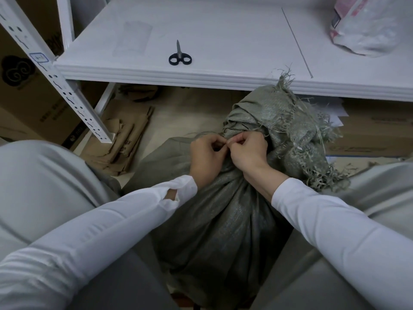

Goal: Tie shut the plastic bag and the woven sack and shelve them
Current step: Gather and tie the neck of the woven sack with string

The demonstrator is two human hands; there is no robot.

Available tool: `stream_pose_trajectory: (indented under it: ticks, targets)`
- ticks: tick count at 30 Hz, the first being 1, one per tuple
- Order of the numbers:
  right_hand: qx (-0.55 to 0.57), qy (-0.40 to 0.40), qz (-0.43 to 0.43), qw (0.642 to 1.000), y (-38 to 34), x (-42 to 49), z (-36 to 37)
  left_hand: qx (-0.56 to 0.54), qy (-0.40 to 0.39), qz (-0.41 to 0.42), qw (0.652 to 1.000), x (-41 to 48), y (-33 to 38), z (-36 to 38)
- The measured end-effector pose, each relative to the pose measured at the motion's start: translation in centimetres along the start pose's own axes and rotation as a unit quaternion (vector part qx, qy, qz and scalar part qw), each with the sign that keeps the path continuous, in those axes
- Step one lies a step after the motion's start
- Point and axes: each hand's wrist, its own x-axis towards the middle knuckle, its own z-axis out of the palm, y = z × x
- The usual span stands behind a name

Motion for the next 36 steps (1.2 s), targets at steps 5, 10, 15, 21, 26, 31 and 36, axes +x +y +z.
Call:
stream_pose_trajectory:
  ticks: [5,10,15,21,26,31,36]
  targets:
    - [-0.003,-0.016,-0.052,0.999,0.2,1.1,-0.8,0.033,-0.041,0.024,0.998,1.1,-0.1,-0.8]
    - [-0.051,-0.05,-0.117,0.991,0.5,1.2,-1.0,0.056,-0.065,0.045,0.995,1.1,-0.3,-1.4]
    - [-0.069,-0.067,-0.158,0.983,0.8,1.4,-1.3,0.061,-0.065,0.039,0.995,1.3,-0.2,-1.5]
    - [-0.141,-0.046,-0.247,0.958,1.8,1.8,-0.8,0.069,-0.07,0.007,0.995,1.9,0.0,-1.4]
    - [-0.224,-0.041,-0.3,0.926,1.9,2.1,-0.7,0.06,-0.091,-0.012,0.994,2.4,-0.1,-1.7]
    - [-0.242,-0.048,-0.308,0.919,1.5,2.5,-0.6,0.098,-0.105,0.003,0.99,2.5,0.0,-2.1]
    - [-0.255,-0.04,-0.309,0.916,1.5,2.5,-0.6,0.135,-0.09,0.027,0.986,2.2,0.2,-1.8]
